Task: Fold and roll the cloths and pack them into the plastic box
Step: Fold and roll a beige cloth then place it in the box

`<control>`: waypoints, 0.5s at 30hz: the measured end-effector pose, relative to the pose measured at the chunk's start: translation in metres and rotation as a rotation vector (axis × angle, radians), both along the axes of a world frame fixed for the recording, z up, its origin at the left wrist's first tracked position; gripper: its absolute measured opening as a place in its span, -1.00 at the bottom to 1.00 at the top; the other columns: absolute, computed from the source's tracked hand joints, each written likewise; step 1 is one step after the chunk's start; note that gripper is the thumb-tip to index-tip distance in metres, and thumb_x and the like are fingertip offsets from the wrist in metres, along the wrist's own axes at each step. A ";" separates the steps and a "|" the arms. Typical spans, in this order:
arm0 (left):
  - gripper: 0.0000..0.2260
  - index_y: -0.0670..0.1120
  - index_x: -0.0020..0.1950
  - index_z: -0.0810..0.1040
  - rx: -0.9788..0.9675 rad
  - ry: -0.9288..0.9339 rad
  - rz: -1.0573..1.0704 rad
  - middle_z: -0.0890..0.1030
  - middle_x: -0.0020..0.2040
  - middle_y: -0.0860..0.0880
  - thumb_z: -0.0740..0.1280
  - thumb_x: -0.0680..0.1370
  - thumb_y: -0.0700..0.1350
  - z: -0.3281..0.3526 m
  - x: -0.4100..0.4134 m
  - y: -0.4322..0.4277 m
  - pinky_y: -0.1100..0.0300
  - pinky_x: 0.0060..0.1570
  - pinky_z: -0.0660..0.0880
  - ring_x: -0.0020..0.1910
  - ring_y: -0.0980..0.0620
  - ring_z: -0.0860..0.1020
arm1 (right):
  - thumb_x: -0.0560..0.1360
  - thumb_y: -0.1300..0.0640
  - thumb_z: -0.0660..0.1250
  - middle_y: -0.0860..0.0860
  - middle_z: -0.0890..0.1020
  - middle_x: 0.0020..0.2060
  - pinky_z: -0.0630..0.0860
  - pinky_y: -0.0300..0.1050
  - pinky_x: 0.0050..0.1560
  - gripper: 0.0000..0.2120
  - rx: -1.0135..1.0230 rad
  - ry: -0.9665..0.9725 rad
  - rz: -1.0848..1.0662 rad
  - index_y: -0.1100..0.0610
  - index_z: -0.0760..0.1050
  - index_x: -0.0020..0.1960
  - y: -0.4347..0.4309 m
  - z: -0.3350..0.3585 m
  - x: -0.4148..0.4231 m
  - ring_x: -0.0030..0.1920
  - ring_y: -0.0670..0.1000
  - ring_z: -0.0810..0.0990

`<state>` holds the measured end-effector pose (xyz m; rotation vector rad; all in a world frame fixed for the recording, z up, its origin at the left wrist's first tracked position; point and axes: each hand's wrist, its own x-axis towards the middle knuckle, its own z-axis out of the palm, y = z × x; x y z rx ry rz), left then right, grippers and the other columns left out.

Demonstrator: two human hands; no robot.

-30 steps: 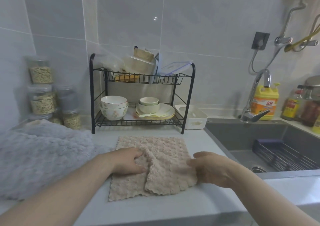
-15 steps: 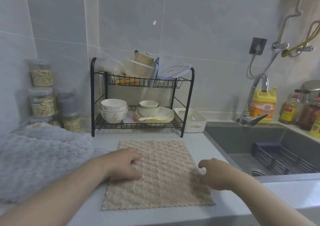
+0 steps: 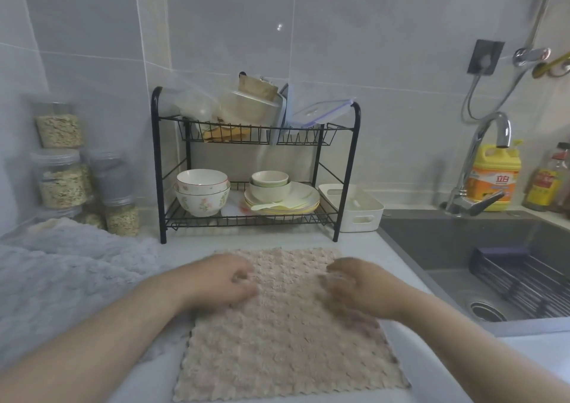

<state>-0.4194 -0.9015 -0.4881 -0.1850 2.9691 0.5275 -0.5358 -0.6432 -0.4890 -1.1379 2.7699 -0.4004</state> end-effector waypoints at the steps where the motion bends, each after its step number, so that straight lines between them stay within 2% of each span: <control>1: -0.73 0.05 0.20 0.49 0.013 0.054 0.055 0.54 0.26 0.03 0.27 0.55 0.11 0.001 -0.012 -0.008 0.11 0.19 0.49 0.14 0.08 0.56 | 0.61 -0.09 0.15 -0.08 0.38 0.41 0.25 -0.15 0.38 -0.57 -0.049 0.008 -0.040 0.01 0.34 0.44 -0.006 0.002 -0.014 0.40 -0.02 0.36; 3: -0.87 -0.03 0.03 0.53 -0.072 0.086 0.119 0.60 0.03 -0.01 0.21 0.59 -0.07 -0.003 -0.038 -0.025 0.16 -0.09 0.52 -0.04 0.00 0.59 | 0.62 0.04 0.14 -0.03 0.40 0.41 0.30 -0.16 0.33 -0.62 -0.064 0.008 -0.117 0.04 0.37 0.43 -0.019 0.001 -0.045 0.38 0.01 0.39; 4: -0.88 -0.05 -0.08 0.49 -0.140 0.081 0.129 0.56 -0.09 -0.02 0.18 0.59 -0.12 -0.006 -0.050 -0.032 0.18 -0.23 0.44 -0.11 -0.03 0.55 | 0.62 0.09 0.13 0.01 0.41 0.41 0.32 -0.15 0.30 -0.62 -0.052 0.012 -0.153 0.06 0.37 0.42 -0.024 -0.003 -0.060 0.37 0.04 0.40; 6: -0.86 -0.05 -0.17 0.41 -0.267 0.056 0.144 0.46 -0.19 0.01 0.16 0.58 -0.18 -0.014 -0.068 -0.043 0.20 -0.37 0.28 -0.19 -0.01 0.46 | 0.62 0.15 0.11 0.07 0.46 0.37 0.37 -0.14 0.27 -0.64 -0.014 0.050 -0.186 0.11 0.41 0.40 -0.033 -0.013 -0.086 0.32 0.10 0.44; 10: -0.86 -0.06 -0.22 0.37 -0.431 0.048 0.175 0.40 -0.25 0.02 0.18 0.54 -0.21 -0.020 -0.084 -0.054 0.17 -0.33 0.29 -0.21 -0.02 0.42 | 0.58 0.23 0.13 0.17 0.55 0.17 0.47 -0.02 0.14 -0.73 0.147 0.140 -0.160 0.23 0.50 0.20 -0.049 -0.024 -0.115 0.16 0.17 0.51; 13: -0.91 -0.06 -0.19 0.49 -0.420 0.063 0.231 0.55 -0.16 -0.04 0.27 0.51 -0.19 -0.016 -0.089 -0.059 0.15 -0.28 0.36 -0.20 -0.04 0.49 | 0.54 0.25 0.17 0.13 0.52 -0.04 0.47 -0.09 -0.10 -0.83 0.143 0.184 -0.136 0.13 0.51 -0.14 -0.055 -0.023 -0.123 -0.03 0.16 0.53; 15: -0.89 -0.01 -0.21 0.48 -0.398 0.109 0.272 0.56 -0.13 -0.01 0.29 0.51 -0.16 -0.013 -0.089 -0.059 0.15 -0.26 0.39 -0.17 -0.02 0.50 | 0.51 0.23 0.20 0.09 0.45 -0.10 0.38 -0.14 -0.20 -0.76 0.078 0.195 -0.143 0.03 0.43 -0.30 -0.056 -0.021 -0.124 -0.12 0.15 0.51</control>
